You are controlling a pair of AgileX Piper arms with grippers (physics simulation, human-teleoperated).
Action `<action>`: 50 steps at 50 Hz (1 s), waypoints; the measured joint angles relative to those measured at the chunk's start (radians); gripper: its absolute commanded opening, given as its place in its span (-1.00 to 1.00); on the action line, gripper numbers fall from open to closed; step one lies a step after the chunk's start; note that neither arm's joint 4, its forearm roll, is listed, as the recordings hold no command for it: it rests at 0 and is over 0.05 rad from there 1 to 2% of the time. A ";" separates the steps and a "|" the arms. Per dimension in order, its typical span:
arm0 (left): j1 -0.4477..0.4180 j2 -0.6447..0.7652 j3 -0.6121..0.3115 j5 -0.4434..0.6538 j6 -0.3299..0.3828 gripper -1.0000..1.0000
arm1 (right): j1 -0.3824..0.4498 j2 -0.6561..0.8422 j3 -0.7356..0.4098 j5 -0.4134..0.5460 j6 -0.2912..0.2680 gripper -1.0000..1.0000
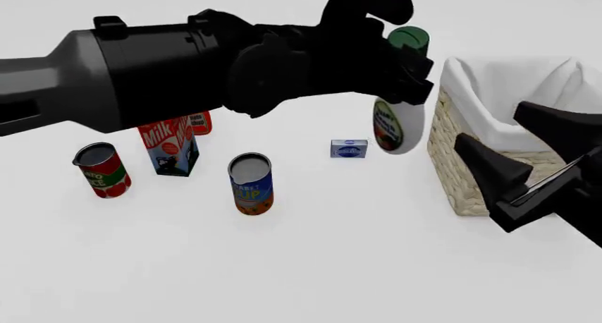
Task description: Pick the salad dressing and place it in the basket.
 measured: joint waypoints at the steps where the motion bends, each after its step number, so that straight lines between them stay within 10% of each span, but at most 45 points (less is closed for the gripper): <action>1: -0.001 -0.001 0.000 0.001 0.000 -1.00 | 0.002 0.006 -0.002 -0.005 -0.002 1.00; 50: -0.065 -0.047 0.042 0.001 0.000 -1.00 | 0.076 0.237 -0.036 -0.221 -0.046 1.00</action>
